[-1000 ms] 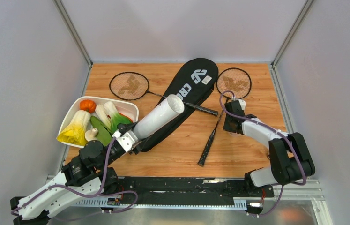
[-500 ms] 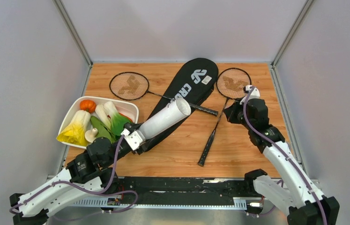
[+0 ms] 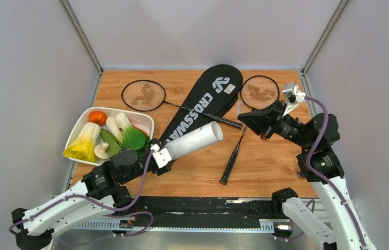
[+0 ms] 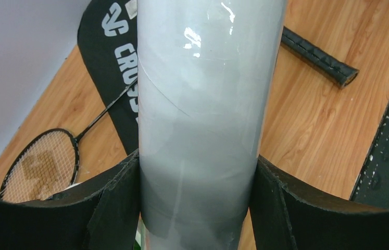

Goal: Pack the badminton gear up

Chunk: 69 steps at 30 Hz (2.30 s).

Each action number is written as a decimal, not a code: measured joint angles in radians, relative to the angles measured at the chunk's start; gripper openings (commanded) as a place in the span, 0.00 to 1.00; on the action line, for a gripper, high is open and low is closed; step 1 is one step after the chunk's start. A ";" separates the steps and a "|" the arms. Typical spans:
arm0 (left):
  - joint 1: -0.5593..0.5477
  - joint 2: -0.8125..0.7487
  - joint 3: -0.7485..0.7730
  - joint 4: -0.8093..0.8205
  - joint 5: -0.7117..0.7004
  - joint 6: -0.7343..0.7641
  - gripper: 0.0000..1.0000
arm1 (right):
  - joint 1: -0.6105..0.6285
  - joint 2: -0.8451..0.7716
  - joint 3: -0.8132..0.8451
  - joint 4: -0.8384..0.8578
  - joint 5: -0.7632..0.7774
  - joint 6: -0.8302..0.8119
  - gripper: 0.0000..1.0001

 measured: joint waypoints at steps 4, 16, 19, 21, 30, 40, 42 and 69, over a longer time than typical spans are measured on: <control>0.000 0.026 0.008 -0.018 0.033 0.008 0.55 | 0.009 0.002 0.015 0.053 -0.118 0.043 0.00; 0.000 0.041 0.026 -0.017 0.074 0.019 0.56 | 0.109 0.021 -0.032 0.119 -0.232 0.128 0.00; 0.000 0.031 0.026 -0.013 0.086 0.024 0.56 | 0.135 0.038 -0.043 0.121 -0.233 0.132 0.00; 0.000 0.025 0.026 -0.010 0.088 0.028 0.56 | 0.160 0.050 -0.050 0.122 -0.233 0.133 0.00; 0.000 -0.001 0.025 -0.016 0.106 0.046 0.56 | 0.257 0.053 -0.087 0.130 -0.235 0.132 0.00; 0.000 -0.058 0.005 -0.017 0.124 0.073 0.56 | 0.272 0.069 -0.095 0.172 -0.291 0.142 0.06; 0.000 -0.078 -0.005 -0.019 0.127 0.080 0.56 | 0.274 0.081 -0.099 0.182 -0.307 0.150 0.15; 0.003 -0.125 -0.019 0.010 0.132 0.090 0.56 | 0.275 0.063 -0.063 0.181 -0.127 0.211 0.31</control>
